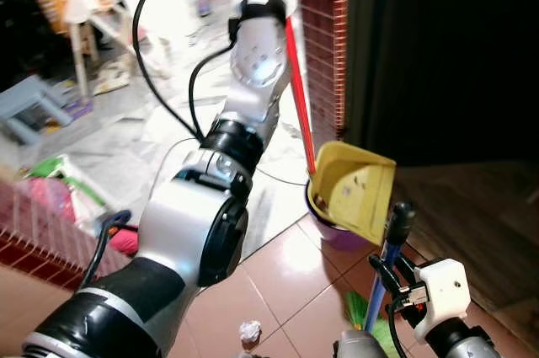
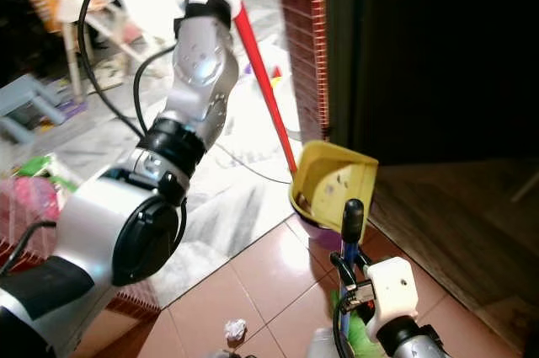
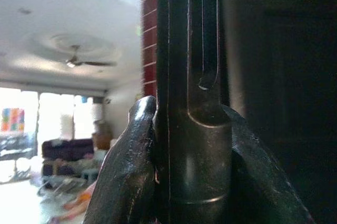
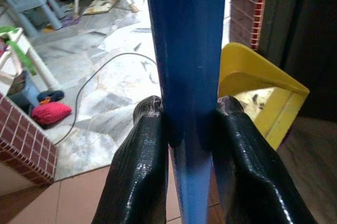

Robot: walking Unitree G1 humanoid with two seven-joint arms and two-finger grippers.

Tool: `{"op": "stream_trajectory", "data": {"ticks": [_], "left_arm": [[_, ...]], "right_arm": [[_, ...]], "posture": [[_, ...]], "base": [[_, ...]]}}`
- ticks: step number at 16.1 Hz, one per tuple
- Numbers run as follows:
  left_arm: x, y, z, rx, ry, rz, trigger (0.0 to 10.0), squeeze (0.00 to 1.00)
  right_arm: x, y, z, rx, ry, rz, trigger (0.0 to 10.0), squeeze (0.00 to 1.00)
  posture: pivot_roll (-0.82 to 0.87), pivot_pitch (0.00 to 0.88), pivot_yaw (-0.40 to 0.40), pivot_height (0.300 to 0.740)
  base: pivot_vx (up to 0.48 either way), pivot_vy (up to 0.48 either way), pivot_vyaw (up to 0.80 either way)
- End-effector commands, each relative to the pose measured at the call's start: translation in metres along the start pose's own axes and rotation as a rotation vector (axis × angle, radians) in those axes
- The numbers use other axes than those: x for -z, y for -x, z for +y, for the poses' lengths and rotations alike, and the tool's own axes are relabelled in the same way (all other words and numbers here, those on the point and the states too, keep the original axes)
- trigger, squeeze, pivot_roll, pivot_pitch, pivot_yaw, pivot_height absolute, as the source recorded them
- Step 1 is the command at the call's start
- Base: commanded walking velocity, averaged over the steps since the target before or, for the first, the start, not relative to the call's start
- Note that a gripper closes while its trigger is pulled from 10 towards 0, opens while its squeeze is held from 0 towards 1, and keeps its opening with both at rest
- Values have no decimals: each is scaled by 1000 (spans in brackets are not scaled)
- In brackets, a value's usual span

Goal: Sweep floor

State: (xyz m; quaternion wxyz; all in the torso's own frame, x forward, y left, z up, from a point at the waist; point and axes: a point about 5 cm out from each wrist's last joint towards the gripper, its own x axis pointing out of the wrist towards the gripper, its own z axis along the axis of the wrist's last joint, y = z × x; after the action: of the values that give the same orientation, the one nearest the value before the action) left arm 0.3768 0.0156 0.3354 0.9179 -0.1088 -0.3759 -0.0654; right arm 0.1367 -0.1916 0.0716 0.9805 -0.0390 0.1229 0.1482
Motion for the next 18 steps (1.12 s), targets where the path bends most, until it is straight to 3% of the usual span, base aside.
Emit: {"op": "stream_trajectory", "data": {"ticks": [1,8,11,13,18], "left_arm": [[-22,-14,-3,45,-57,-117,10000,0],[-34,-23,9,61,-217,-213,10000,0],[-26,-22,16,53,-236,-171,10000,0],[-11,-11,15,55,-203,-107,10000,0],[-7,-2,3,87,-217,-132,10000,0]], "right_arm": [[4,-1,13,-37,-61,13,10000,0],[4,0,15,-39,-72,19,10000,0],[4,0,13,-47,-70,21,10000,0],[3,-1,12,-49,-67,22,10000,0],[3,-1,11,-48,-59,24,10000,0]], "posture": [[-459,43,250,740],[-448,45,238,740],[-443,45,229,740],[-444,48,225,740],[-450,42,223,740]], "base": [[0,0,0],[0,0,0],[0,0,0],[0,0,0],[0,0,0]]}}
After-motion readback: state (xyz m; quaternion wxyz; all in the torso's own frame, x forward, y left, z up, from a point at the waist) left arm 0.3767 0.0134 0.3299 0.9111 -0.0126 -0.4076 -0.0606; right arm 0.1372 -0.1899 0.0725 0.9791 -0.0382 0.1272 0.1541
